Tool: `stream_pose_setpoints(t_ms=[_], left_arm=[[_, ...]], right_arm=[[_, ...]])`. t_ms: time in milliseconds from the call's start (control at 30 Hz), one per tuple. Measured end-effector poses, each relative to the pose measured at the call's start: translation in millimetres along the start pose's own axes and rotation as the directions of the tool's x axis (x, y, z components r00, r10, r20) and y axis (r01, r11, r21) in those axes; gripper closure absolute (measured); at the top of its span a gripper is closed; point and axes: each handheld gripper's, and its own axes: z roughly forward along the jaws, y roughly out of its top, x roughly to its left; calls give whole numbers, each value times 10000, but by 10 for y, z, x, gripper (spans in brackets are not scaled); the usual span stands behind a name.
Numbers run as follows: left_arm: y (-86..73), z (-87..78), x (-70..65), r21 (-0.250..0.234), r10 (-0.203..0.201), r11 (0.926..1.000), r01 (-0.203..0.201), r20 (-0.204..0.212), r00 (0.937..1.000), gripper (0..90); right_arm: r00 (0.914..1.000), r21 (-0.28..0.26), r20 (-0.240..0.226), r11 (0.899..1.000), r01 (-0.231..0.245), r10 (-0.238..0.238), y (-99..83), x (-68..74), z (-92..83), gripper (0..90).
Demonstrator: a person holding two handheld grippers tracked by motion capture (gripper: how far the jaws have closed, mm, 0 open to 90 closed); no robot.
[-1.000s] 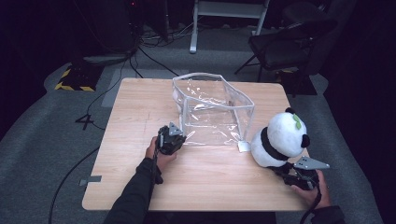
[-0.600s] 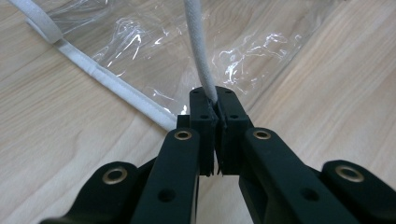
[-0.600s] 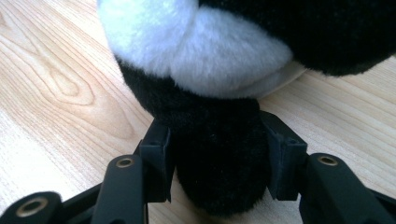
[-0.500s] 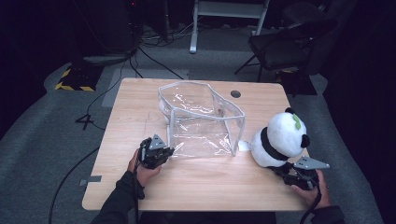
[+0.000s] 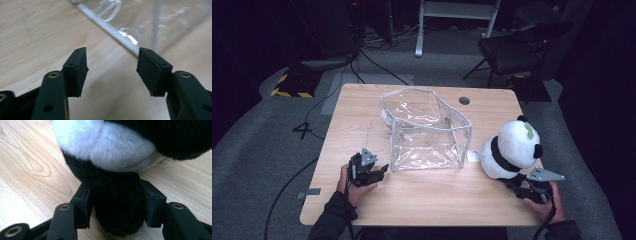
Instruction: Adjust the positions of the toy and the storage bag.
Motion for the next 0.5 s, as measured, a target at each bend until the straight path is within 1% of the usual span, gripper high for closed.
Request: stream_pose_setpoints(t_ms=[33, 67, 100, 133, 200, 267, 300, 333, 367, 400, 433, 467, 500], left_arm=[[31, 37, 39, 115, -104, 9999, 105, -129, 9999, 396], [64, 75, 71, 114, -187, 9998, 189, -165, 9997, 372], [100, 118, 108, 93, -365, 9993, 367, -203, 9991, 347], [138, 161, 155, 107, -646, 9978, 648, -184, 9977, 347], [208, 254, 233, 116, -1151, 9933, 1152, -104, 9933, 330], [276, 356, 290, 252, -1392, 9899, 1397, -207, 9900, 330], [308, 402, 320, 371, -1615, 9861, 1618, -106, 9868, 325], [329, 451, 336, 360, -1716, 9844, 1721, -156, 9850, 317], [353, 495, 344, 519, -1729, 9834, 1740, -262, 9846, 317], [375, 539, 347, 611, -1798, 9817, 1806, -178, 9835, 316], [400, 572, 336, 559, -1830, 9814, 1835, -135, 9830, 307], [426, 596, 320, 608, -1694, 9836, 1695, -74, 9855, 302], [447, 626, 289, 566, -1561, 9861, 1564, -103, 9877, 317]], right_arm=[[10000, -6, 11, 10000, 17, -17, 0, 2, 0, 491], [10000, -9, 9, 10000, 20, -20, -1, 2, 1, 490], [10000, -6, -5, 10000, -4, 4, -1, 0, 2, 488], [10000, -12, -30, 10000, -20, 20, -1, -3, 4, 488], [10000, -2, -20, 10000, -12, 12, 0, -1, 4, 488], [10000, 7, -3, 10000, 7, -7, 0, 2, 4, 488], [10000, 5, -17, 10000, 0, 0, -1, 1, 4, 488], [10000, 2, -32, 10000, 2, -2, 0, -2, 4, 488], [10000, -4, -47, 10000, -9, 9, -1, -3, 4, 488], [10000, -7, -42, 10000, -8, 8, -1, -2, 4, 488], [10000, 3, -24, 10000, 5, -5, -1, 0, 4, 488], [10000, 4, -23, 10000, 6, -6, -1, 0, 4, 488], [10000, 1, -29, 10000, 6, -6, -1, -1, 4, 487]])
